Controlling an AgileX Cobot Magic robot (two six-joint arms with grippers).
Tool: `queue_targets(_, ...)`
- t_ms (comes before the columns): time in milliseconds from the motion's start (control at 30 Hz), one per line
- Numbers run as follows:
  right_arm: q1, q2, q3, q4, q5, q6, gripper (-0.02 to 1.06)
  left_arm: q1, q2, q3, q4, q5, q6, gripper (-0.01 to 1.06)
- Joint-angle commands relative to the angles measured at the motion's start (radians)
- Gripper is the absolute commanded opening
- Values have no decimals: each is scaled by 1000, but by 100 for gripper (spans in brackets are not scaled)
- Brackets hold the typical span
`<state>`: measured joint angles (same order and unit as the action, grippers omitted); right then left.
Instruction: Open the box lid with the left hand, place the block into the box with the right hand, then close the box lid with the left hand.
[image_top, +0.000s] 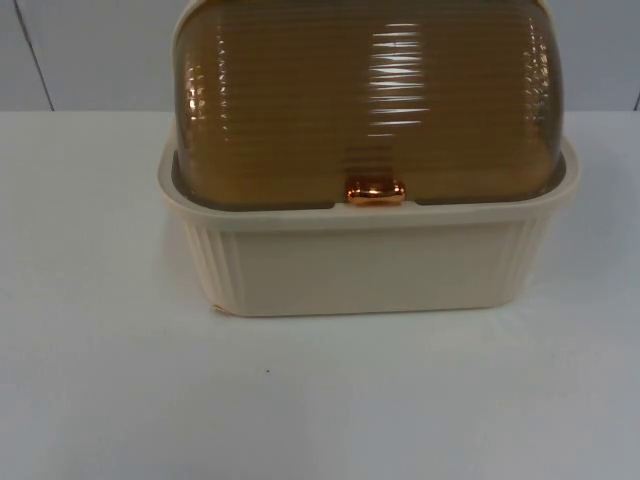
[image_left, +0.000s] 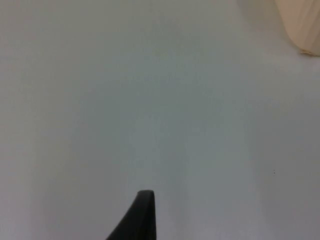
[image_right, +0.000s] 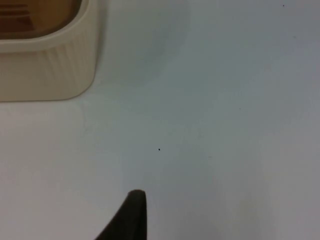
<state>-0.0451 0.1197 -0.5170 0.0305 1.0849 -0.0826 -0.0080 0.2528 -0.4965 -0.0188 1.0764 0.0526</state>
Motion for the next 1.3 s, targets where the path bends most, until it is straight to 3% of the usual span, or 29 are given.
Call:
queue_targets(0,0,-9,1,-2,-4,0,105,-5,-29,3,-7,1,-2,104)
queue_targets(367,0,-9,1,-2,-4,0,105,-5,-248,3,-5,1,-2,104)
queue_targets(1267,0,-9,1,-2,-4,0,105,-5,-253,3,1,-1,-8,104)
